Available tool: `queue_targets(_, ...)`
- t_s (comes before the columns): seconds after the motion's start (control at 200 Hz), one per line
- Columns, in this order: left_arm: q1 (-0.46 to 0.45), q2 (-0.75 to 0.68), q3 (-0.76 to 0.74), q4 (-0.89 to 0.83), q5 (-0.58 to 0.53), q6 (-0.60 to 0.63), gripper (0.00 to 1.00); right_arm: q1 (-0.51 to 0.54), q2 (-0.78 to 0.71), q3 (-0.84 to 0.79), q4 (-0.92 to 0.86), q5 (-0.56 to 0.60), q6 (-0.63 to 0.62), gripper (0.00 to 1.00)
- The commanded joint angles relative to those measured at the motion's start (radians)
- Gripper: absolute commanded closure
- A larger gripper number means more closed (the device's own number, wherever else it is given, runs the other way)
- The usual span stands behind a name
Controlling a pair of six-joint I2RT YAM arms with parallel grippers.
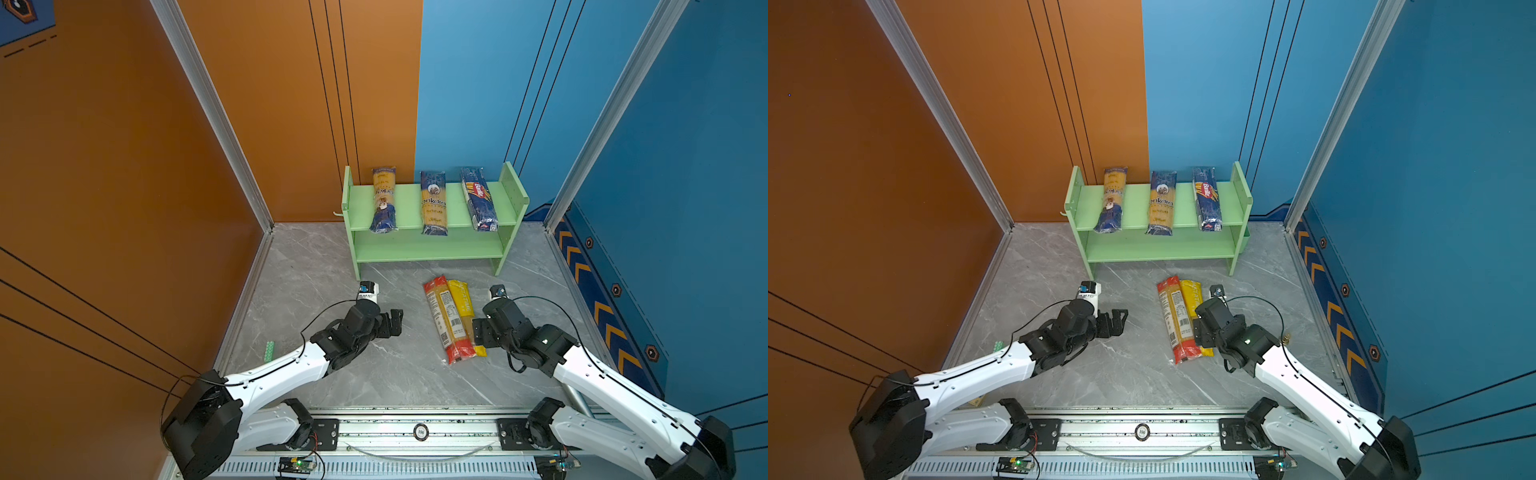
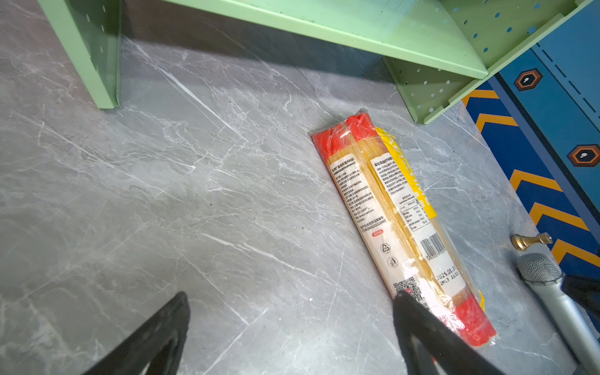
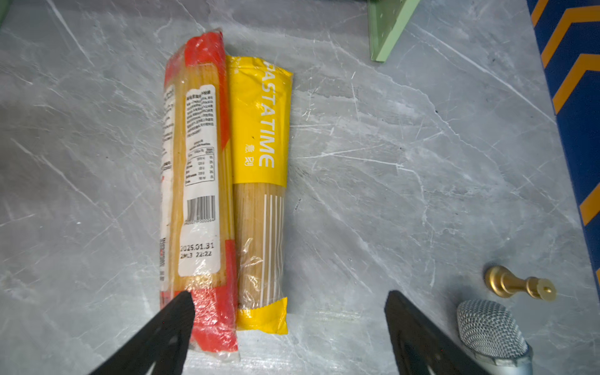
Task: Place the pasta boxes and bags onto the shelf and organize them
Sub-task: 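Lower the right gripper over the yellow Pastatime bag on the table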
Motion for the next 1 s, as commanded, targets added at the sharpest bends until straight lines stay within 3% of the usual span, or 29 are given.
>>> queue_targets(0.0,-0.015,0.007,0.012,0.002,-0.038,-0.013,0.02,0.009,0.057,-0.029,0.051,0.056,0.025,0.1)
queue_targets(0.29,-0.039,-0.001,0.002,-0.013,-0.069,-0.023,0.02,0.022,0.189,-0.063,0.146,0.099,0.05,0.1)
queue_targets(0.721,-0.048,-0.013,-0.009,-0.03,-0.084,-0.021,0.02,0.029,0.48,0.054,0.191,0.113,0.086,0.1)
queue_targets(0.996,-0.047,-0.062,-0.049,-0.045,-0.106,-0.024,0.02,0.128,0.593,0.161,0.221,0.108,0.091,0.1)
